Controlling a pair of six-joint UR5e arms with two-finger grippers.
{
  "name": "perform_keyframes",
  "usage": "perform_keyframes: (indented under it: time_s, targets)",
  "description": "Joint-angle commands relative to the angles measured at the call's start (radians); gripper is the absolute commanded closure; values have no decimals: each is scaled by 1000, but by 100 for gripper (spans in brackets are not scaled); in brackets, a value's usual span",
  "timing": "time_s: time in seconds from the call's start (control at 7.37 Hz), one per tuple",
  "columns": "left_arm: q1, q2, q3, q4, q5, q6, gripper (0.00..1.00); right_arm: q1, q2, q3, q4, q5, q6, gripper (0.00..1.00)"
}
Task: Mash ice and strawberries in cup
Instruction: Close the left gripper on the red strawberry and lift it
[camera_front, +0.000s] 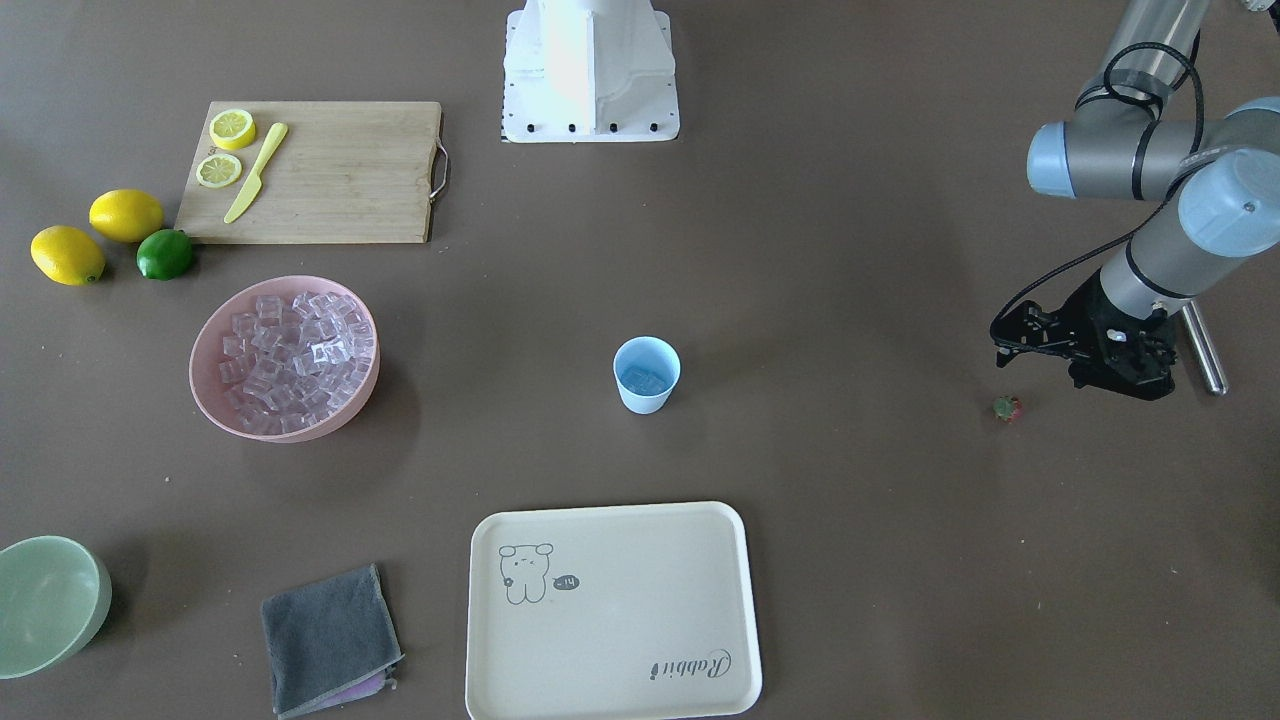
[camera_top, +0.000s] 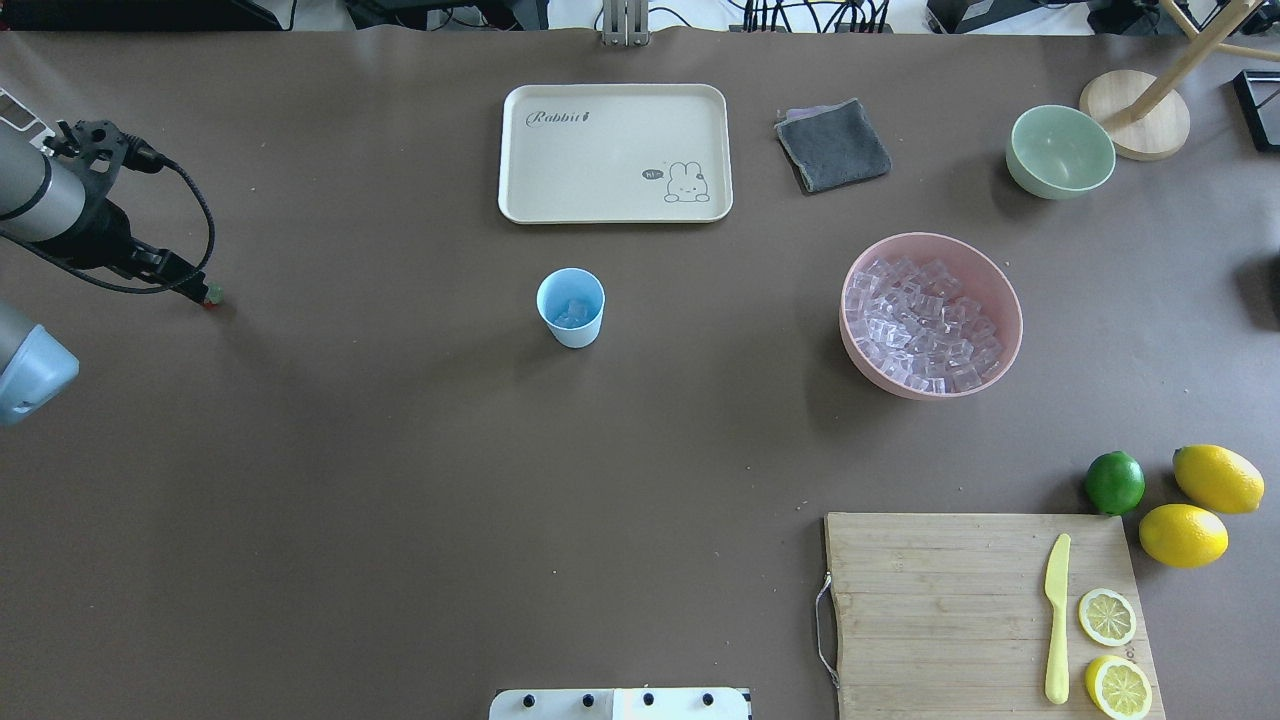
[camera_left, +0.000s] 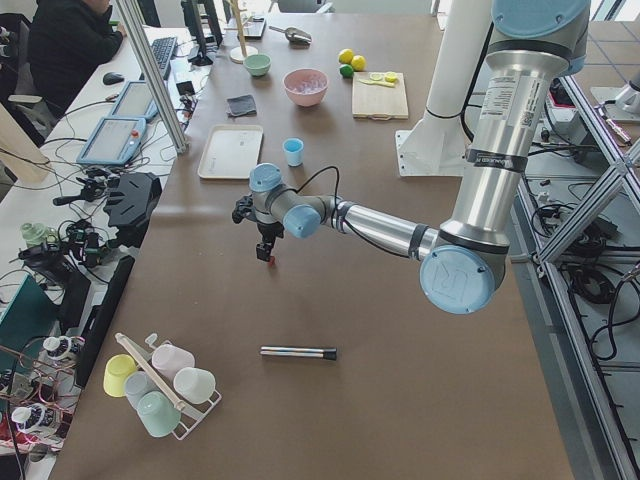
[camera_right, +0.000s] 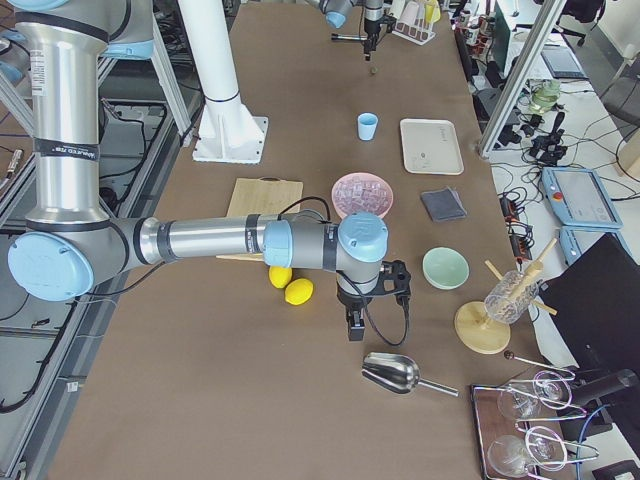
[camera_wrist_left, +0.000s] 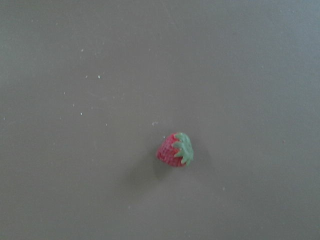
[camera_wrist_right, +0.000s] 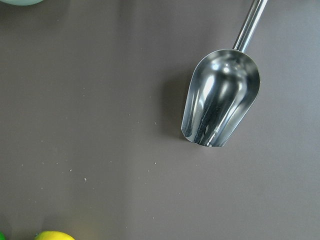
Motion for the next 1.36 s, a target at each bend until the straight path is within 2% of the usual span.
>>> perform_keyframes:
  time_s: [0.0,0.41,0.54,0.68,0.81,0.95,1.22]
  targets:
    - [18,-37,89,-46,39,-21,1,2,-11,3,0,0,0,1]
    - [44,-46,178,-166,43,-38,3,5,-4,2,0,-1,0,0]
    - [44,-42,176,-168,43,-38,18,5,-10,3,1,0,0,0]
    - [44,-37,167,-170,41,-38,47,13,-10,3,0,0,0,0]
    - [44,-40,167,-170,41,-38,60,14,-11,3,0,0,0,0]
    - [44,-42,155,-170,41,-38,66,17,-13,5,0,0,-2,0]
    - [44,-43,150,-170,47,-56,68,19,-25,14,0,3,-2,0]
